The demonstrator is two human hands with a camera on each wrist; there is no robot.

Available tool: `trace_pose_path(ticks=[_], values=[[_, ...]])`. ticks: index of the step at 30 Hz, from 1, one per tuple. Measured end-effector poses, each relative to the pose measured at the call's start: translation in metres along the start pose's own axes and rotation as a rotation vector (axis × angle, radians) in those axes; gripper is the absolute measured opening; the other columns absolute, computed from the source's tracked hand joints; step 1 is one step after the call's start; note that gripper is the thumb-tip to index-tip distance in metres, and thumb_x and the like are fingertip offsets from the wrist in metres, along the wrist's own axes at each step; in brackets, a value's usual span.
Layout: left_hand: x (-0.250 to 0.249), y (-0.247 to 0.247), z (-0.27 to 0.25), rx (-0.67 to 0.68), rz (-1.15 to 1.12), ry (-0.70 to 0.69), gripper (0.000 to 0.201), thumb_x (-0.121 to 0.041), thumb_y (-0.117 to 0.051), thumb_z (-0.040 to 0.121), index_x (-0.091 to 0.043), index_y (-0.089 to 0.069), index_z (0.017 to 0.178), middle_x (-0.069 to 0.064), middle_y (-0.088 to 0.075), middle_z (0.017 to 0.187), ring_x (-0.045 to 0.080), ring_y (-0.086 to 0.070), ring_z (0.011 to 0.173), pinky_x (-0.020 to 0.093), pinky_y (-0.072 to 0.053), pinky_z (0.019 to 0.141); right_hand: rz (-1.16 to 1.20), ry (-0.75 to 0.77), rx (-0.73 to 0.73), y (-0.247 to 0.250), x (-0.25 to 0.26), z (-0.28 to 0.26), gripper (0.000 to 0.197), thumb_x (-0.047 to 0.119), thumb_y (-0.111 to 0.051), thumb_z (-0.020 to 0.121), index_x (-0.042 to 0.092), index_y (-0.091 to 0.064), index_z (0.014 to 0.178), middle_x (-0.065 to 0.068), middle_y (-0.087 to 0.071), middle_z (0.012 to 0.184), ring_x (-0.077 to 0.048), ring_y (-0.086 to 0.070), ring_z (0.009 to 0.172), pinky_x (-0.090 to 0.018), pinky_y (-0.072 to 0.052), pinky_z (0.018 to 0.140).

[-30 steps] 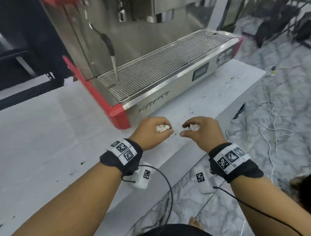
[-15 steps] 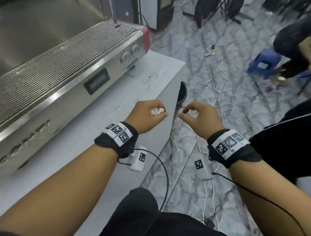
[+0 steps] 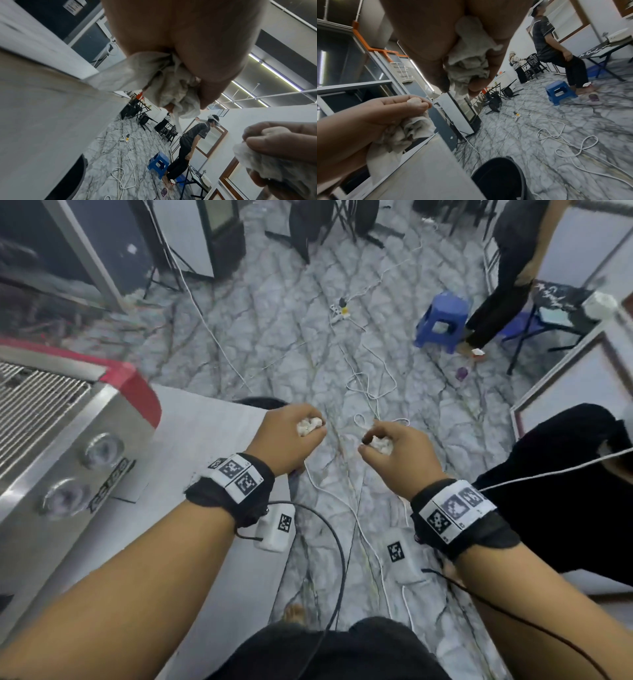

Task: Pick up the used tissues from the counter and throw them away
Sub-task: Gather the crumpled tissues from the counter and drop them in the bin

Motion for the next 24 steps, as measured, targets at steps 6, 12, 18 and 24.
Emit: trace_pose_path(ticks=[6, 12, 18, 24], values=[[0.003, -0.017, 0.103, 0.033, 0.004, -0.012, 0.008, -0.030, -0.067, 0.084, -0.023, -0.068, 0.086, -0.010, -0.063, 0.075, 0.001, -0.056, 0.067, 0.013, -0.042, 0.063, 0.016, -0.035, -0.028, 0.010, -0.025, 0.089, 0.005, 0.022, -0.074, 0.080, 0.022, -0.069, 0.082, 0.022, -0.054, 0.071, 0.009, -0.052, 0.068, -0.003, -0.035, 0.061], [0.027, -0.035, 0.192, -0.028, -0.023, 0.094, 0.005, -0.033, -0.066, 0.084, -0.029, -0.067, 0.085, -0.011, -0.066, 0.081, -0.002, -0.058, 0.073, 0.005, -0.037, 0.060, 0.039, 0.033, 0.090, -0.004, -0.051, 0.204, 0.006, 0.022, -0.073, 0.079, 0.025, -0.068, 0.080, 0.014, -0.064, 0.077, -0.006, -0.060, 0.076, -0.023, -0.047, 0.072], [0.049, -0.022, 0.249, -0.187, -0.022, 0.254, 0.006, -0.028, -0.065, 0.086, -0.023, -0.068, 0.087, -0.006, -0.067, 0.085, 0.009, -0.060, 0.077, 0.020, -0.046, 0.067, 0.021, 0.175, 0.281, -0.020, -0.047, 0.311, 0.005, 0.022, -0.073, 0.080, 0.020, -0.070, 0.082, 0.015, -0.063, 0.076, -0.006, -0.059, 0.076, -0.018, -0.045, 0.070], [0.092, 0.010, 0.250, -0.362, 0.012, 0.450, 0.009, -0.028, -0.063, 0.087, -0.021, -0.069, 0.085, -0.004, -0.068, 0.084, 0.013, -0.059, 0.080, 0.028, -0.045, 0.074, 0.014, 0.295, 0.480, -0.075, -0.019, 0.379, 0.008, 0.024, -0.072, 0.082, 0.018, -0.070, 0.086, 0.013, -0.064, 0.081, -0.003, -0.055, 0.077, -0.004, -0.036, 0.065]])
Point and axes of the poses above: each hand's wrist, its own z-axis towards the middle knuckle, its own y-axis out of the back of the hand, x = y × z, the point moved 4 cm from there along z, towards the middle knuckle
